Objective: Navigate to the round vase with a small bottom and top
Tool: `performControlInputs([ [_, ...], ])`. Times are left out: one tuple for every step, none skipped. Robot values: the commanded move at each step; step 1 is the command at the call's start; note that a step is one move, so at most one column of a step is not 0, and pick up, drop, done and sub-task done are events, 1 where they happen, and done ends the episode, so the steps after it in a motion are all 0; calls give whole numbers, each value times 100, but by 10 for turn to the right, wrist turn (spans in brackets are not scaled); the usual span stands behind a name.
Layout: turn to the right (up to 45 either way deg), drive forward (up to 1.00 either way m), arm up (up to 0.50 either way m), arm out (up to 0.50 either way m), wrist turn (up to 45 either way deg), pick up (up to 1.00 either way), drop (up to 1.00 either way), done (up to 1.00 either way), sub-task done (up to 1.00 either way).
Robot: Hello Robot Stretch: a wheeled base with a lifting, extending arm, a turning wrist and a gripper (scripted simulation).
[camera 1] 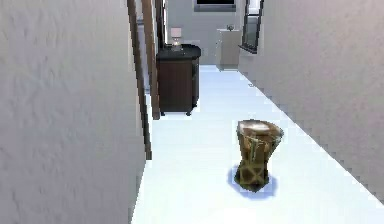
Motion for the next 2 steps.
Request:
performControlInputs([
  [0, 100, 0, 0, 0, 0, 0, 0, 0],
  [0, 100, 0, 0, 0, 0, 0, 0, 0],
])
